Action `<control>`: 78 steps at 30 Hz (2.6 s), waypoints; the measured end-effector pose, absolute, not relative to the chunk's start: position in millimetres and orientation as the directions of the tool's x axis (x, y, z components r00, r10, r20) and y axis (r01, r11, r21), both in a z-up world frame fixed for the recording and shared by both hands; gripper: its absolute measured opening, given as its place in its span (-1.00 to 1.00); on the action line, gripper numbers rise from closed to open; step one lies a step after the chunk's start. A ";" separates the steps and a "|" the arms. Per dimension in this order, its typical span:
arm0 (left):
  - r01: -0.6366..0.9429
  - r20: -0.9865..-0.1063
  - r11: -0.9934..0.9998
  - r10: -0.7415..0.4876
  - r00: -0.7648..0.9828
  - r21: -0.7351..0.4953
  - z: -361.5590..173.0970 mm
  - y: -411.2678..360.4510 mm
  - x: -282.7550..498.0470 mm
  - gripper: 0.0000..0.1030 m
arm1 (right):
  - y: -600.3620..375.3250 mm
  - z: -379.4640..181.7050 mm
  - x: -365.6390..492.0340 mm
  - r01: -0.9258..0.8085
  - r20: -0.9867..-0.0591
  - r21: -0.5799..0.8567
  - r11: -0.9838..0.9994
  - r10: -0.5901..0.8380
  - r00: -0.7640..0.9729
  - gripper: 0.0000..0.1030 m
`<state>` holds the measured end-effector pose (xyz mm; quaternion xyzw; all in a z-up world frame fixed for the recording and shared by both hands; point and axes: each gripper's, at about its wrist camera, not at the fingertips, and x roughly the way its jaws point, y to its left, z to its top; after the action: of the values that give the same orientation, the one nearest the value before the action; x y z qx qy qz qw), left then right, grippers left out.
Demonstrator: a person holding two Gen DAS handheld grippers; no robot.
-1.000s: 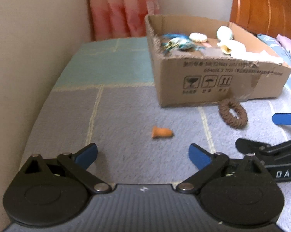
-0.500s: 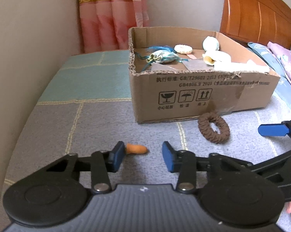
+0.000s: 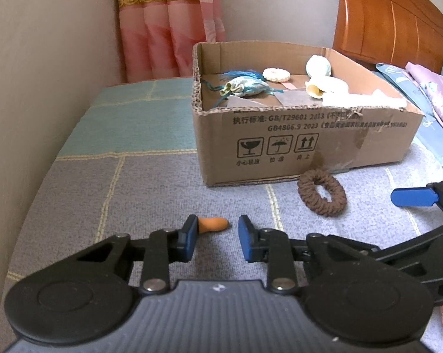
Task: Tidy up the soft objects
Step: 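Grasp the orange piece with the left tool while the right tool grasps the brown scrunchie, then carry the orange piece and scrunchie over the box and open both tools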
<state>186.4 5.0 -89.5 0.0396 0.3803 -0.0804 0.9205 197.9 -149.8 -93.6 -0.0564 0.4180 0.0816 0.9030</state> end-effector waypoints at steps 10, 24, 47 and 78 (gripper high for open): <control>0.169 -0.703 0.986 -0.126 0.699 -0.008 -89.9 8.9 187.3 -0.42 | -149.2 -93.3 197.4 -0.199 -0.764 -0.033 0.979 0.104 0.636 1.00; 0.113 -0.709 0.994 -0.083 0.700 -0.004 -88.9 23.7 186.5 -0.60 | -132.7 -95.1 203.1 -0.294 -0.754 -0.032 0.955 0.170 0.635 1.00; 0.110 -0.708 0.994 -0.083 0.702 -0.007 -88.9 27.0 185.9 -0.60 | -117.3 -85.9 229.6 -0.297 -0.723 -0.047 0.954 0.173 0.669 -0.02; 0.263 -0.708 0.965 -0.198 0.678 -0.018 -70.9 13.6 170.7 -0.61 | -140.4 -61.0 191.4 -0.278 -0.729 -0.067 0.958 0.143 0.670 -0.24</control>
<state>170.7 13.6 -70.9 0.0427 0.3809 -0.1259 0.9150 191.4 -140.4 -61.0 -0.0865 0.3895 0.1156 0.9096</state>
